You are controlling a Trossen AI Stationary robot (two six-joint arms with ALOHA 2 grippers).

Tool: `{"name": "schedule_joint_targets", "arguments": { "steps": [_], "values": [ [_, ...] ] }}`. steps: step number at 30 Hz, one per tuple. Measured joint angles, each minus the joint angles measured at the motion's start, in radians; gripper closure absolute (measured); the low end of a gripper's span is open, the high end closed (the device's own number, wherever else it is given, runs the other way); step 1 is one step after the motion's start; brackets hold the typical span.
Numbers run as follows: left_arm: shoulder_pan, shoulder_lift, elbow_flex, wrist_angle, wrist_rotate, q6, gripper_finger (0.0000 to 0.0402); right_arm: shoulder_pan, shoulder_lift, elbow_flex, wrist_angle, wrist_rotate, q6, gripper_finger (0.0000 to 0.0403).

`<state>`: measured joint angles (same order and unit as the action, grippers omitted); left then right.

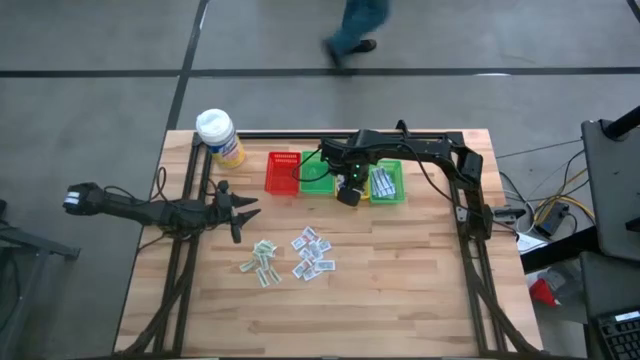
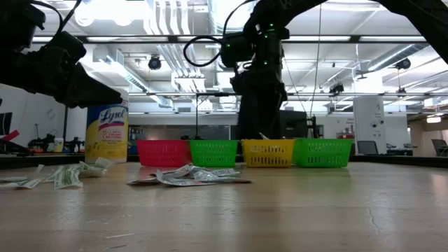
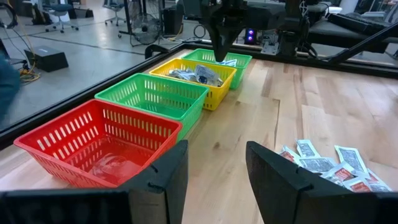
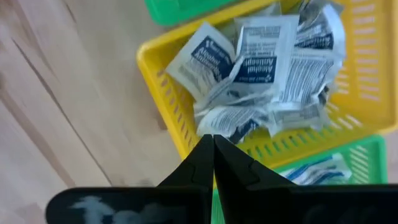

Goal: Pick & Place First Aid Supplies
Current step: Put the blue alcohol pad into the yellow bin, then put the orange ointment pack into the left green bin

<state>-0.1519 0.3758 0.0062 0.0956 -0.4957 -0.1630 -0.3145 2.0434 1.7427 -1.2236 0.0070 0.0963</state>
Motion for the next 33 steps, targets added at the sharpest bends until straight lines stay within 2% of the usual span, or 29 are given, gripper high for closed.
{"name": "schedule_joint_targets", "arguments": {
  "steps": [17,25,33],
  "values": [
    [0.0,0.0,0.0,0.0,0.0,0.024,0.0243,-0.021,0.0,-0.15,0.237,0.004,0.005,0.0394],
    [0.0,0.0,0.0,0.0,0.0,0.011,0.0243,-0.024,-0.021,-0.12,0.222,0.004,0.008,0.0394],
    [0.0,0.0,0.0,0.0,0.0,0.01,0.0243,-0.019,-0.039,-0.02,0.059,0.022,0.002,0.0394]
  ]
}}
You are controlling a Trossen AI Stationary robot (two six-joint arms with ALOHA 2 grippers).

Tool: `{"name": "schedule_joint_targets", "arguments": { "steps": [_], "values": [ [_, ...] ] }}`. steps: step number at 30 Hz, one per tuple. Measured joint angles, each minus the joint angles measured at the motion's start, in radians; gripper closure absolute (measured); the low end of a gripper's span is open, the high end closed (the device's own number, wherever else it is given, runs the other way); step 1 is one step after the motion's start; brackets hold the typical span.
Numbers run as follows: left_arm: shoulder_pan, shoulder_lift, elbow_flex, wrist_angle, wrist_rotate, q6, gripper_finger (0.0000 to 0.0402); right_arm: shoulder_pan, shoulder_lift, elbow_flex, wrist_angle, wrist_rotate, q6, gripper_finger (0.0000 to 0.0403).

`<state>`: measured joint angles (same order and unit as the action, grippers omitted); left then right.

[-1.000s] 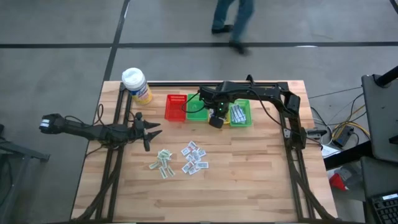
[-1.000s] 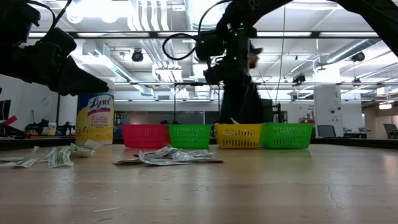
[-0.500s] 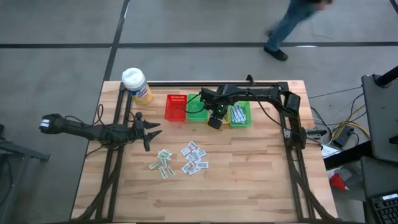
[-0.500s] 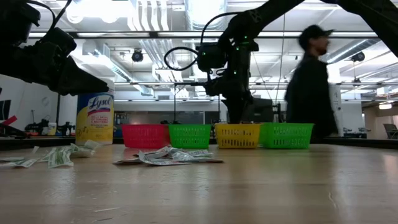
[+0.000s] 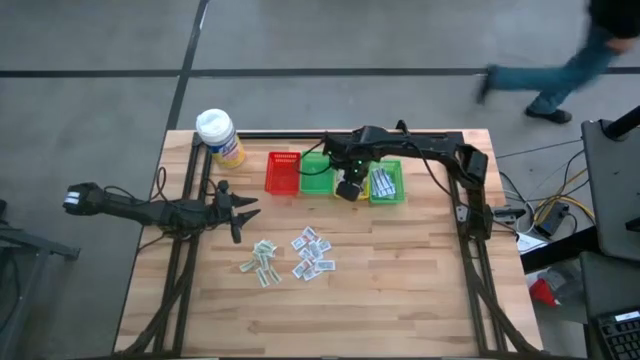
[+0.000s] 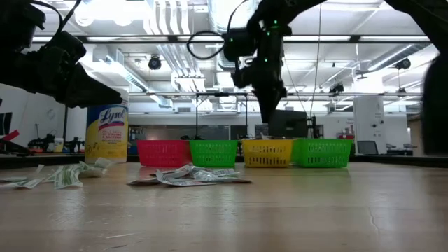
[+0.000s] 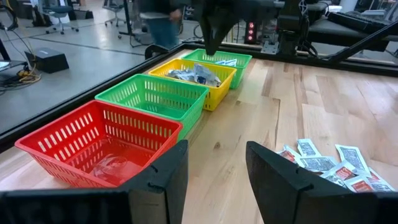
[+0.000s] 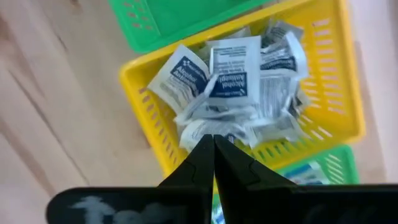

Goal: Pick & Place First Aid Supplies
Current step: Put the orange ointment pack into the left green bin

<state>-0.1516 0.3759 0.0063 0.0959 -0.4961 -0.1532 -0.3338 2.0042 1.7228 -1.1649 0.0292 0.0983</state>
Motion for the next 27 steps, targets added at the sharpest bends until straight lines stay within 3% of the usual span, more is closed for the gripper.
{"name": "schedule_joint_targets", "arguments": {
  "steps": [4,11,18,27],
  "values": [
    [0.0,0.0,0.0,0.0,0.0,0.0,0.0243,0.034,-0.004,0.048,-0.036,-0.02,-0.015,0.0394],
    [0.0,0.0,0.0,-0.001,0.0,0.0,0.0243,0.143,-0.004,0.078,-0.028,-0.198,-0.133,0.0394],
    [0.0,0.0,0.0,0.0,0.0,0.0,0.0243,0.265,0.008,0.063,0.01,-0.214,-0.235,0.0394],
    [0.0,0.0,0.0,0.0,0.0,-0.006,0.0243,0.329,0.008,0.037,0.193,-0.213,-0.225,0.0394]
  ]
}}
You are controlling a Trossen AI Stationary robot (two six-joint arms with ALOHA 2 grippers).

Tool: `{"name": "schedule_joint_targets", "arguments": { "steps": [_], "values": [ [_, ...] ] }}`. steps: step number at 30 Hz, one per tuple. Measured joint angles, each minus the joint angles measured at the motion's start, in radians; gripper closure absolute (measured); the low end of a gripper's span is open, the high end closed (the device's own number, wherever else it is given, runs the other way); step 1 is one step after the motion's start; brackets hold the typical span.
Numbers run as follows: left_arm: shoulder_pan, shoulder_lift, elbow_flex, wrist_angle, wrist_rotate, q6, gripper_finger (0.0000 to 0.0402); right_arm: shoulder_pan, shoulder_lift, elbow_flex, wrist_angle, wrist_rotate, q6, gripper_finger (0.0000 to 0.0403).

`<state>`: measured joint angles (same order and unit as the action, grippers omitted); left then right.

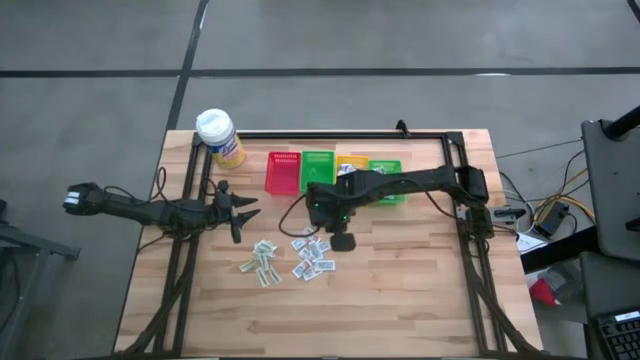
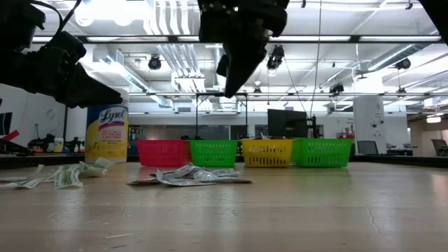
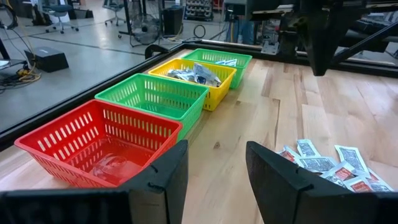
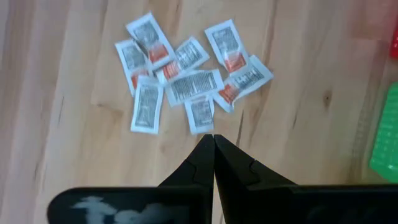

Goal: Pick & Place First Aid Supplies
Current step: Put the orange ointment pack into the left green bin

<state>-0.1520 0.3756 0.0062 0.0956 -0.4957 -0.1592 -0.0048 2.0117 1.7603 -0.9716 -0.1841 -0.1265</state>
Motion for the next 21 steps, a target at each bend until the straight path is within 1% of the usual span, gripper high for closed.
{"name": "schedule_joint_targets", "arguments": {
  "steps": [4,7,15,21],
  "values": [
    [0.0,0.0,0.0,0.0,0.0,0.0,0.0243,-0.002,0.0,-0.001,0.01,0.0,0.055,0.0393],
    [0.0,0.0,0.0,0.0,0.0,-0.001,0.0243,-0.002,0.0,-0.001,0.011,0.0,0.067,0.0384],
    [0.0,0.0,0.0,0.001,0.0,-0.002,0.0243,0.002,0.0,-0.038,0.026,0.002,0.069,0.0349],
    [0.0,0.0,0.0,0.001,0.0,-0.008,0.0243,0.004,0.0,-0.113,0.138,0.002,0.079,0.031]
  ]
}}
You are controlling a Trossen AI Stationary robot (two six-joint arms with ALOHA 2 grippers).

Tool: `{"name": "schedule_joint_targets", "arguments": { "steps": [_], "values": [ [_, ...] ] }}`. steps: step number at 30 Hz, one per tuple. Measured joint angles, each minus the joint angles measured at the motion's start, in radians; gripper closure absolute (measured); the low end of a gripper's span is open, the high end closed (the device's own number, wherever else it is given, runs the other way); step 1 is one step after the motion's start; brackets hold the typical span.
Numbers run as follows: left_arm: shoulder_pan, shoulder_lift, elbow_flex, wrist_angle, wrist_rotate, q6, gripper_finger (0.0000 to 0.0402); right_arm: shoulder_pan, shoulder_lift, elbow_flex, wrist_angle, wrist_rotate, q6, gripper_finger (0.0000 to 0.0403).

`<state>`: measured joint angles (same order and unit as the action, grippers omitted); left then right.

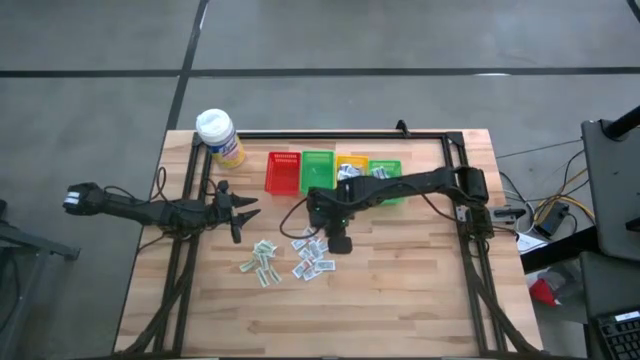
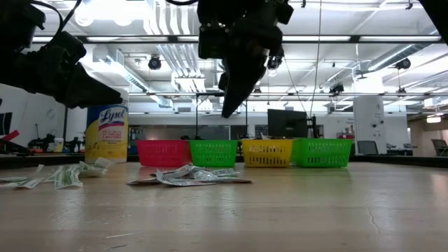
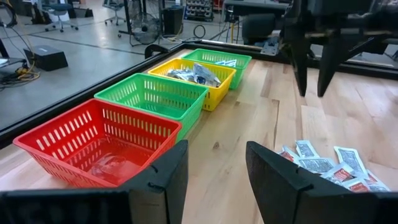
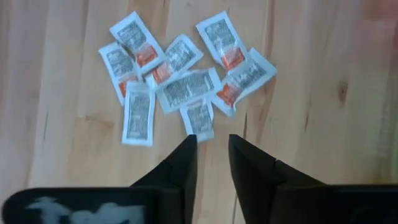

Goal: Pick & Place First Aid Supplies
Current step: Put the orange ointment pack into the left green bin

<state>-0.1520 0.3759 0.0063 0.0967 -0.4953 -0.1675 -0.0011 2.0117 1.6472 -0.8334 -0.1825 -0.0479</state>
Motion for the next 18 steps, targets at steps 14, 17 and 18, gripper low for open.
{"name": "schedule_joint_targets", "arguments": {
  "steps": [14,17,18],
  "values": [
    [0.0,0.0,0.0,0.0,0.002,-0.028,0.0243,0.005,0.0,-0.092,0.127,0.0,0.017,0.0222],
    [0.0,0.0,0.0,0.0,0.001,-0.028,0.0243,0.005,0.0,-0.112,0.153,0.0,0.022,0.022],
    [0.0,0.0,0.0,0.0,0.001,-0.028,0.0243,0.005,0.0,-0.119,0.157,0.0,0.022,0.0221]
  ]
}}
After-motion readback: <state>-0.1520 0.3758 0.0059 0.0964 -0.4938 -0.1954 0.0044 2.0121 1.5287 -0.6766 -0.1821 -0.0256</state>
